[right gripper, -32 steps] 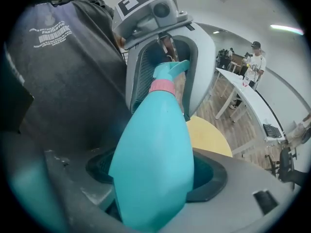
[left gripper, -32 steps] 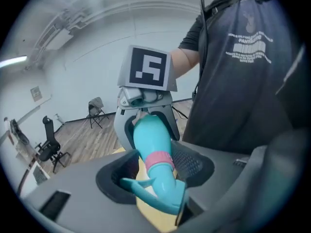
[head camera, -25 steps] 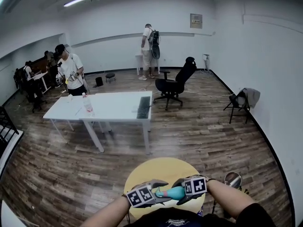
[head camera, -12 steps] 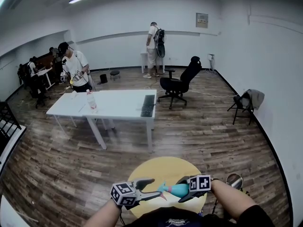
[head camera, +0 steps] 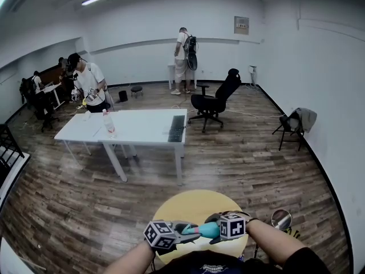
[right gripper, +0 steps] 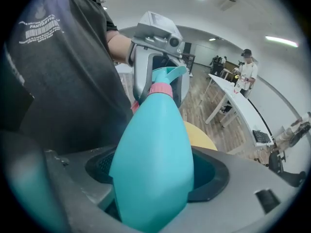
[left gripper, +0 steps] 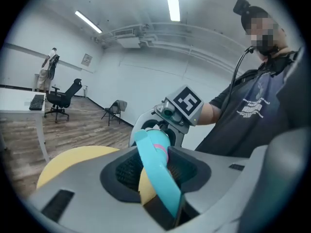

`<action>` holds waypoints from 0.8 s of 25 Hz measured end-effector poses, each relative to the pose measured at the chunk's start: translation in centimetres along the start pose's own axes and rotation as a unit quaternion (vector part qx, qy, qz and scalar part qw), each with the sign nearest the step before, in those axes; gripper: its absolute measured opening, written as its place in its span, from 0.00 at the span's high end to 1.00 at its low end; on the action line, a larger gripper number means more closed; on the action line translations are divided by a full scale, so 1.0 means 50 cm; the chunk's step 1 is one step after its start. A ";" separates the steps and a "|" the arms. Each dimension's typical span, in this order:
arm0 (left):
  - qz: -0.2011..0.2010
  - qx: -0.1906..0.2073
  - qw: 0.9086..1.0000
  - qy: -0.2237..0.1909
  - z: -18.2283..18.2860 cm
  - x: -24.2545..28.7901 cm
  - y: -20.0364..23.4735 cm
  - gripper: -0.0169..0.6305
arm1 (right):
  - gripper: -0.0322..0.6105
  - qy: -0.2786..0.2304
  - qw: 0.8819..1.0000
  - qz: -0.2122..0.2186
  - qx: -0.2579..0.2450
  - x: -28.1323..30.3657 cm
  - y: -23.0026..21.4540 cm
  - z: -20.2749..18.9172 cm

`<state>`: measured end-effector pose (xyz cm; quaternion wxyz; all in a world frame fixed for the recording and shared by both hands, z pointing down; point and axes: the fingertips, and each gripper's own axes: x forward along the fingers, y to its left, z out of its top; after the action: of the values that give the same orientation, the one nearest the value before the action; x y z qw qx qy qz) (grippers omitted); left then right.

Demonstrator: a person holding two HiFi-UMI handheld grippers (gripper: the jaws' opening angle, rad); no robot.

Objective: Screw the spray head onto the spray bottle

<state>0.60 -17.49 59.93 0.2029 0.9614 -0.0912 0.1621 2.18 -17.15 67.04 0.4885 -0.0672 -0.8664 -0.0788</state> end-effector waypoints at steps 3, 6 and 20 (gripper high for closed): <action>0.001 -0.050 0.998 -0.048 0.008 -0.028 0.029 0.69 | 0.28 -0.073 0.994 -0.063 0.044 -0.038 -0.050 0.021; -0.004 -0.116 0.984 -0.138 0.026 -0.093 0.057 0.69 | 0.23 -0.152 0.972 -0.141 0.108 -0.114 -0.104 0.017; 0.036 -0.226 0.889 -0.397 0.051 -0.283 0.117 0.69 | 0.92 -0.555 0.660 -0.174 0.476 -0.272 -0.117 -0.175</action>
<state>-13.27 -22.27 54.89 0.3551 0.8698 -0.2331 -0.2512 15.36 -25.17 59.42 -0.1407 0.2952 -0.8919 0.3123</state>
